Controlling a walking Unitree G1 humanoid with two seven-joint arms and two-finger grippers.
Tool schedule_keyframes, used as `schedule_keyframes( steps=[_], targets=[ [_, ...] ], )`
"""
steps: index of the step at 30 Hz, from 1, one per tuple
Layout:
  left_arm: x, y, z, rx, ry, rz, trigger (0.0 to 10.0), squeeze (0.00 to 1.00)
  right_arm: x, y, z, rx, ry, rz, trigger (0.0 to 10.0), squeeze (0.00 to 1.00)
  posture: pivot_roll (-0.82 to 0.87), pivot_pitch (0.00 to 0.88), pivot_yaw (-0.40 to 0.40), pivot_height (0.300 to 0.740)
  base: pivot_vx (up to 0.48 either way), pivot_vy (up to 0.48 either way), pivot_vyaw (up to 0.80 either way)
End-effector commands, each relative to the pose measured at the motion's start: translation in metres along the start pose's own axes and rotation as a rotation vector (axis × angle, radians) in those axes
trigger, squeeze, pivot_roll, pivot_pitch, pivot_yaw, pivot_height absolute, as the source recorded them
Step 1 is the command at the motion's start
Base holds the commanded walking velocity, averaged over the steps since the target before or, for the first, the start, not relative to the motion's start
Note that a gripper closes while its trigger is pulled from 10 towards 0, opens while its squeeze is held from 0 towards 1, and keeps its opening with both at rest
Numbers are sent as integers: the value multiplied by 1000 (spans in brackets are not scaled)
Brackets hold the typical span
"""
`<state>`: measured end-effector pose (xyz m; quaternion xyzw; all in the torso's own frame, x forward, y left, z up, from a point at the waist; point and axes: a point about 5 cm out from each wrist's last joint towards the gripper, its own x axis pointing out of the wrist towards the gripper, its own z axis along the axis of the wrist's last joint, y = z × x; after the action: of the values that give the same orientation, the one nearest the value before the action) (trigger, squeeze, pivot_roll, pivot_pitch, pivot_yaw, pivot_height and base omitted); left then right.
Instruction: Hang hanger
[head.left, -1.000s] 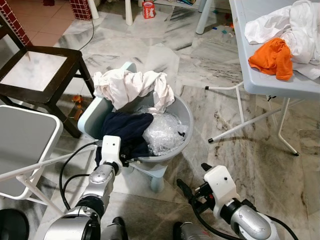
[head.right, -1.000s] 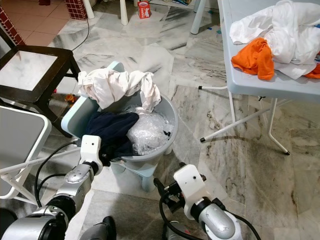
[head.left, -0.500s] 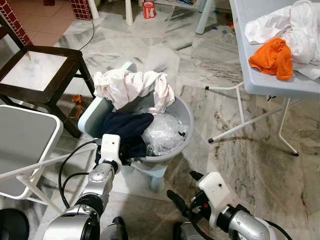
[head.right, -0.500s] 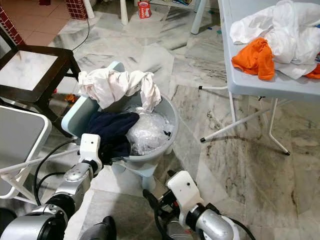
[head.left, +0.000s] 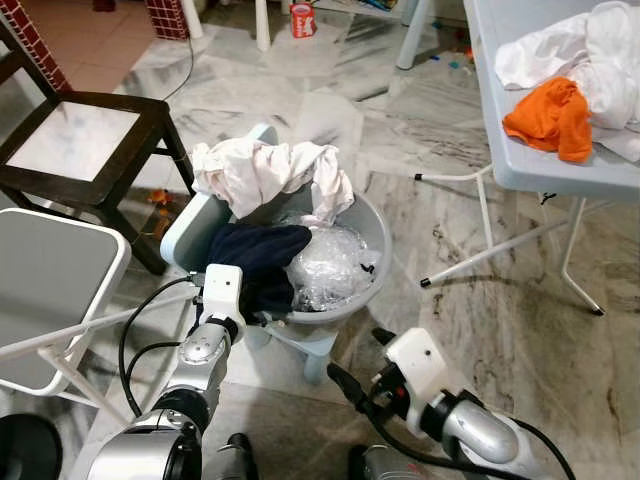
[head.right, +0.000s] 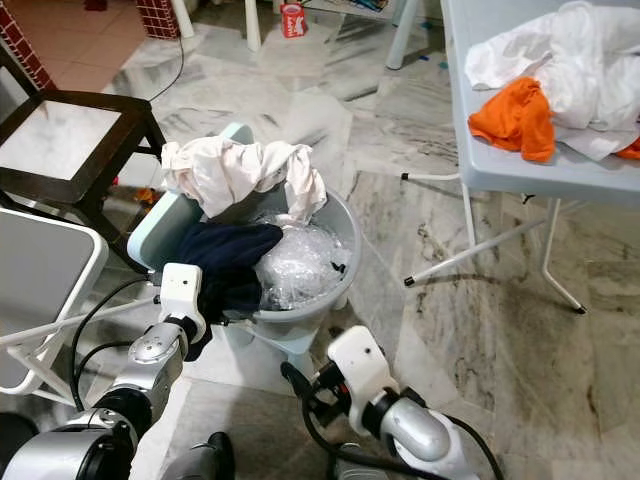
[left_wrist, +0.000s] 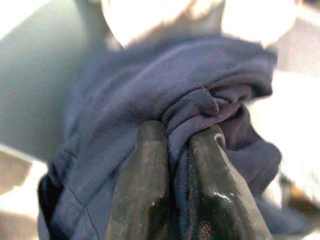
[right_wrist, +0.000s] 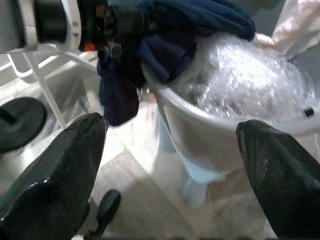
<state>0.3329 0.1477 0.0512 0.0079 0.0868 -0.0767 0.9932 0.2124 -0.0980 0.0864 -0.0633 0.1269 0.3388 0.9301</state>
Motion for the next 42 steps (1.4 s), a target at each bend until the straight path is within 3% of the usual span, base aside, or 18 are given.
schedule_keyframes(
  steps=[1,13,14,20,21,22,25,26,28,32,35,42],
  targets=[
    [5,1,21,16,-110,-7,0,0,4,5,-4,1,3,9,10000,0,-214,119,38,740,0,0,0],
    [6,-5,72,101,-382,-78,0,0,26,-5,0,-4,-57,-53,10000,0,-150,64,75,740,0,0,0],
    [6,-14,94,113,-464,-136,0,0,32,-10,1,1,-77,-96,10000,0,-127,47,83,740,0,0,0],
    [5,-29,112,49,-492,-253,0,0,39,-20,2,-15,-97,-164,10000,0,-111,34,91,740,0,0,0],
    [3,-37,123,-50,-505,-321,0,0,40,-27,3,-2,-108,-211,10000,0,-107,30,90,740,0,0,0],
    [3,-37,123,-50,-505,-321,0,0,40,-27,3,-2,-108,-211,10000,0,-107,30,90,740,0,0,0],
    [-4,-55,136,-222,-480,-477,0,0,42,-37,5,-2,-126,-264,10000,0,-103,28,82,740,0,0,0],
    [-5,-56,137,-228,-475,-473,0,0,43,-38,6,-5,-130,-268,10000,0,-103,29,81,740,0,0,0],
    [-5,-59,134,-243,-452,-495,0,0,43,-39,7,-9,-133,-275,10000,0,-102,31,77,740,0,0,0],
    [-10,-70,112,-364,-309,-586,0,0,45,-42,10,-2,-150,-299,10000,0,-102,40,67,740,0,0,0],
    [-20,-77,99,-521,-202,-676,0,0,44,-46,11,16,-165,-319,10000,0,-106,44,64,740,0,0,0],
    [-38,-87,96,-718,-128,-836,0,0,40,-53,12,39,-177,-341,10000,0,-104,52,59,740,0,0,0]
  ],
)
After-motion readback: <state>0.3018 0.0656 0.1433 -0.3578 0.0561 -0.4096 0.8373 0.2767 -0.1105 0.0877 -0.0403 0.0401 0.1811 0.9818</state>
